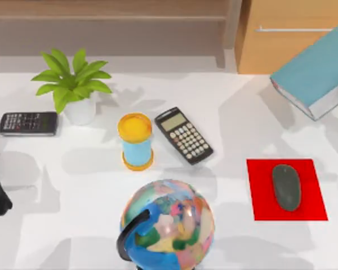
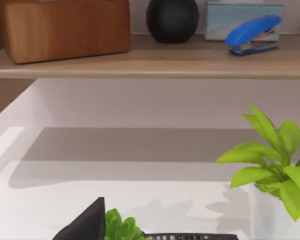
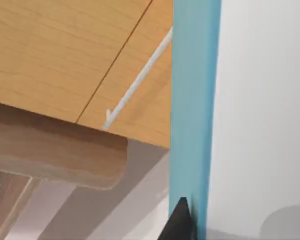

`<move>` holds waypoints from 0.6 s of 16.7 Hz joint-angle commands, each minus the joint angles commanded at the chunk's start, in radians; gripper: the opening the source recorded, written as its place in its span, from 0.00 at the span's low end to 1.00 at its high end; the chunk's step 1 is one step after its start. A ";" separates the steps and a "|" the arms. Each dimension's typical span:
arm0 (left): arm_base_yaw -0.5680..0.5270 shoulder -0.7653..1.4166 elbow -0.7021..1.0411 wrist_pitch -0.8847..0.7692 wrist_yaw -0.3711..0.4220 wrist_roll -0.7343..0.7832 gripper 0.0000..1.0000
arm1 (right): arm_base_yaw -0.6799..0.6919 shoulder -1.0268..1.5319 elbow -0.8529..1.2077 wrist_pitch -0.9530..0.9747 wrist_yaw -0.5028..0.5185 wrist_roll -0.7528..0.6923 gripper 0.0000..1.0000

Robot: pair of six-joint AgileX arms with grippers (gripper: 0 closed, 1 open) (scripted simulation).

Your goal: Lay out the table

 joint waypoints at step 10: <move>0.000 0.000 0.000 0.000 0.000 0.000 1.00 | -0.472 0.250 0.282 0.024 -0.124 0.397 0.00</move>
